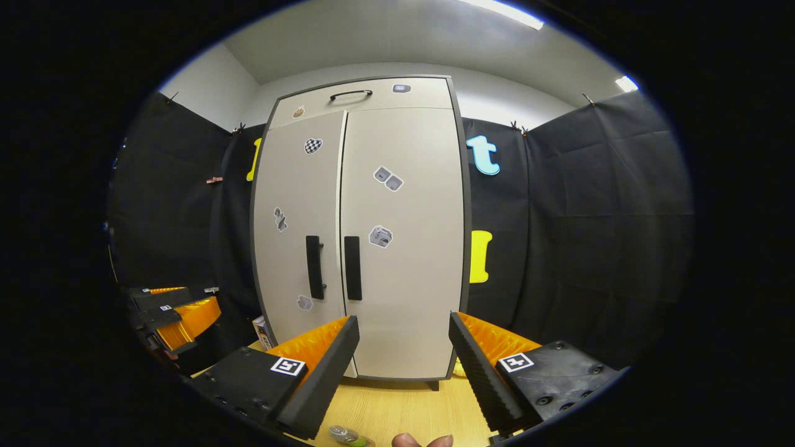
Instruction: Grasp the bottle in the cabinet with the left hand and place it on the coaster, then close the right door with the right hand and the left door with the left hand.
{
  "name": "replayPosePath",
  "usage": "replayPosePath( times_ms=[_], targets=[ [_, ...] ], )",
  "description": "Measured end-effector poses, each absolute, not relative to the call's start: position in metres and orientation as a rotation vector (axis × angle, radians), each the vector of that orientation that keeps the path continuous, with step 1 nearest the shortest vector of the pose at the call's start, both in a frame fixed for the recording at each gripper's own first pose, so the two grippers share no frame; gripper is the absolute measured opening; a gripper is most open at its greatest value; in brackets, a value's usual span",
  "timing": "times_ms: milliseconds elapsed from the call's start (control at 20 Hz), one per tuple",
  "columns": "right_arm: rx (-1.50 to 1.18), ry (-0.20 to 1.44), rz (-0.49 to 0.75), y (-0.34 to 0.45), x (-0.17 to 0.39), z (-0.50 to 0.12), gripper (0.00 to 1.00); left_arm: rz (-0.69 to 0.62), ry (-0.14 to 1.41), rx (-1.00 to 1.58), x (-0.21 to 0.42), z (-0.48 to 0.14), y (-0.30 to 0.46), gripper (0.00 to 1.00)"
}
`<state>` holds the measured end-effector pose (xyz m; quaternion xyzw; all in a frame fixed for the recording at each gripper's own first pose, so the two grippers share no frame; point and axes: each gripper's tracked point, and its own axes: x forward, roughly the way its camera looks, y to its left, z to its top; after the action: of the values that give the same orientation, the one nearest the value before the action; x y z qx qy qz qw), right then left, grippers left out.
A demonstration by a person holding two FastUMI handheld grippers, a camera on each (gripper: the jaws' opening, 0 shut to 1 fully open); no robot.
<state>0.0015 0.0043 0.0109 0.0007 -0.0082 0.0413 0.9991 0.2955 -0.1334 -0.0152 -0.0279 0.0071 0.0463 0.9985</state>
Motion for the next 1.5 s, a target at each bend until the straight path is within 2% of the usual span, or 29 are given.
replayPosePath(
  times_ms=[650,1500],
  targets=[
    [-0.017,-0.018,0.076,0.015,-0.009,0.01,0.97,0.088,0.011,-0.013,0.285,-0.014,-0.127,0.95],
    [-0.004,-0.008,0.091,0.011,0.005,0.006,0.97,0.107,0.012,-0.011,0.297,-0.014,-0.132,0.95]
  ],
)
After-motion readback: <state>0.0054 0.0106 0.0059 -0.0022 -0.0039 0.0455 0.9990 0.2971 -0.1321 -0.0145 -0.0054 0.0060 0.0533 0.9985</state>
